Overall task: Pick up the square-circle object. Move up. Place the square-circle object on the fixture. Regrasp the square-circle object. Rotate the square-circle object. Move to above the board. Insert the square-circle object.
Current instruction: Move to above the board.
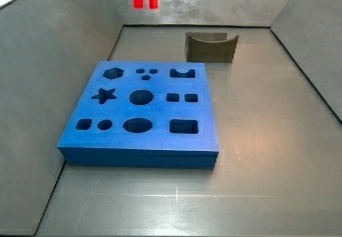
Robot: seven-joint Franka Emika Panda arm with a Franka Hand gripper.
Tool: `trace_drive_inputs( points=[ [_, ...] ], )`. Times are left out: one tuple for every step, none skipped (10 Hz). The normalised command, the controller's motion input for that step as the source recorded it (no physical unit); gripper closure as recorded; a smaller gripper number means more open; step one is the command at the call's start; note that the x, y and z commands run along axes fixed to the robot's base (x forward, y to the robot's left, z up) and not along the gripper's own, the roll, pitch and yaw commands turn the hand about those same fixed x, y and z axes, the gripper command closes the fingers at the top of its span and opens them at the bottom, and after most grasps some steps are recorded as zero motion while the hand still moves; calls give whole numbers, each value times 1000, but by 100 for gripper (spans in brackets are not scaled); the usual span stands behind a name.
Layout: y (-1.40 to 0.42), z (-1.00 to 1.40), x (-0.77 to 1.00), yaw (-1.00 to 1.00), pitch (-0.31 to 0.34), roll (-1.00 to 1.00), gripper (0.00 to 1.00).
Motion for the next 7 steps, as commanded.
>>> trace_drive_inputs(
  points=[
    [-34,1000,-23,-24,41,-128,100],
    [-28,1000,-18,-26,41,-125,100],
    [-22,1000,-15,-24,44,-121,100],
    [-14,1000,-13,-24,45,-122,100],
    [-4,822,-10,-24,45,-132,100],
    [3,671,-8,-25,41,-136,100],
    [7,477,-7,-27,42,-142,100]
  ],
)
